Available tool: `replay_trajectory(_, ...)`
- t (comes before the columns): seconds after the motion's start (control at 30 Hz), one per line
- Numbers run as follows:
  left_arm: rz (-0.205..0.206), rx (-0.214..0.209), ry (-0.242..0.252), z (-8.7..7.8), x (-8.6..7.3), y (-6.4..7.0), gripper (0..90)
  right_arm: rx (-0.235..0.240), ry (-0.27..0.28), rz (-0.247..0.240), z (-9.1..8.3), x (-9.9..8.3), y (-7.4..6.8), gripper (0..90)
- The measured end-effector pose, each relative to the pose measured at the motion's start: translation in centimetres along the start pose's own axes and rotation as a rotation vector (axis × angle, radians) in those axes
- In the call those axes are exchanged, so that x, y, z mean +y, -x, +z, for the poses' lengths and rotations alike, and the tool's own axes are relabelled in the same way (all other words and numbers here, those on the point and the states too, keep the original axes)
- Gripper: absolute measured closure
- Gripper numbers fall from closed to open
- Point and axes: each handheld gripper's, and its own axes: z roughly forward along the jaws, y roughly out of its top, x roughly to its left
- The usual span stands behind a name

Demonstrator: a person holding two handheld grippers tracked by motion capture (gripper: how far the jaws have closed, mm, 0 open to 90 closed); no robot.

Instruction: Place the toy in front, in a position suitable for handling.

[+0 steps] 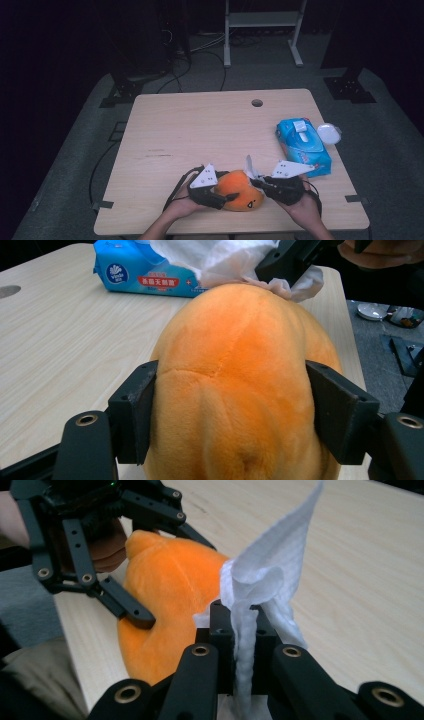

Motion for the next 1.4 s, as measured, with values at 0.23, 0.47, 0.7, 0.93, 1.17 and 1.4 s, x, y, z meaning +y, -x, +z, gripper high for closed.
replay_trajectory(0.23, 0.007, -0.021, 0.007, 0.1, 0.2, 0.2, 24.8, 0.008, -0.002, -0.092, 0.6, 0.8, -1.7, 84.4)
replay_trajectory(0.47, -0.071, -0.069, 0.024, 0.1, 0.4, -0.1, 25.3, 0.036, -0.019, -0.041, 0.3, 0.5, -0.8, 84.3)
replay_trajectory(0.7, 0.027, -0.031, 0.024, 0.6, 1.2, 1.4, 27.6, 0.062, 0.054, -0.076, 0.3, 1.8, -3.0, 84.5)
replay_trajectory(0.93, 0.059, -0.024, 0.017, 0.4, 0.9, 1.5, 27.7, 0.042, 0.043, -0.093, 0.6, 1.9, -3.1, 84.1)
replay_trajectory(1.17, 0.056, -0.027, 0.008, 0.7, 0.9, 1.3, 27.6, 0.011, 0.045, -0.057, 0.5, 1.7, -2.4, 84.1)
replay_trajectory(1.4, 0.041, -0.034, -0.017, -0.3, 0.1, 0.2, 28.3, -0.001, 0.008, -0.052, 0.6, 1.2, -1.8, 84.1)
